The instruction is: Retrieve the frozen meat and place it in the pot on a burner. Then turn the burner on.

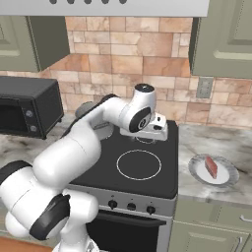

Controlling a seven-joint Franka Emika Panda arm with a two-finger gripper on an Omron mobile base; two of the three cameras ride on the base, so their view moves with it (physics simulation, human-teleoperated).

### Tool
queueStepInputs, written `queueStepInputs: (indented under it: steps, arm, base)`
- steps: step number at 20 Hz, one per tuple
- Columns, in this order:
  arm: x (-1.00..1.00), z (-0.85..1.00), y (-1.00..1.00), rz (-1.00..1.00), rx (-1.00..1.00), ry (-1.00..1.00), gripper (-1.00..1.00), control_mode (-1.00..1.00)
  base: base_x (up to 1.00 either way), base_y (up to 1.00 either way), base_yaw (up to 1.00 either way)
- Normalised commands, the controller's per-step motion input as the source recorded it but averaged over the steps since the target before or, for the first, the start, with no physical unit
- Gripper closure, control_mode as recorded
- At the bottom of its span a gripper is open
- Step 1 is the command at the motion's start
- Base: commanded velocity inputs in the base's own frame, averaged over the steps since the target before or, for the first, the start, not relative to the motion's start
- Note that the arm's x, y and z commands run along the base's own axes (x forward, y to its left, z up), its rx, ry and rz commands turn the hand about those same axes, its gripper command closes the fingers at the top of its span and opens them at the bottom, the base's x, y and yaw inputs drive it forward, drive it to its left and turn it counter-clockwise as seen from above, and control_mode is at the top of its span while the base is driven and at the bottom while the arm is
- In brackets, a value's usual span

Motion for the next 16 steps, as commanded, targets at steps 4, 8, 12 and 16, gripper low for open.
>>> queueStepInputs:
  steps: [4,8,12,16]
  arm:
    - [0.00,-0.06,-0.49,0.00,0.00,0.00,-1.00,-1.00]
    - [0.00,-0.07,-0.54,0.00,0.00,0.00,-1.00,-1.00]
    - [0.00,-0.16,-0.63,0.00,0.00,0.00,-1.00,-1.00]
    - [0.03,-0.19,-0.68,0.00,0.00,0.00,-1.00,-1.00]
  base:
    - [0.00,0.00,0.00]
    - [0.00,0.00,0.00]
    - [0.00,0.00,0.00]
    - [0.00,0.00,0.00]
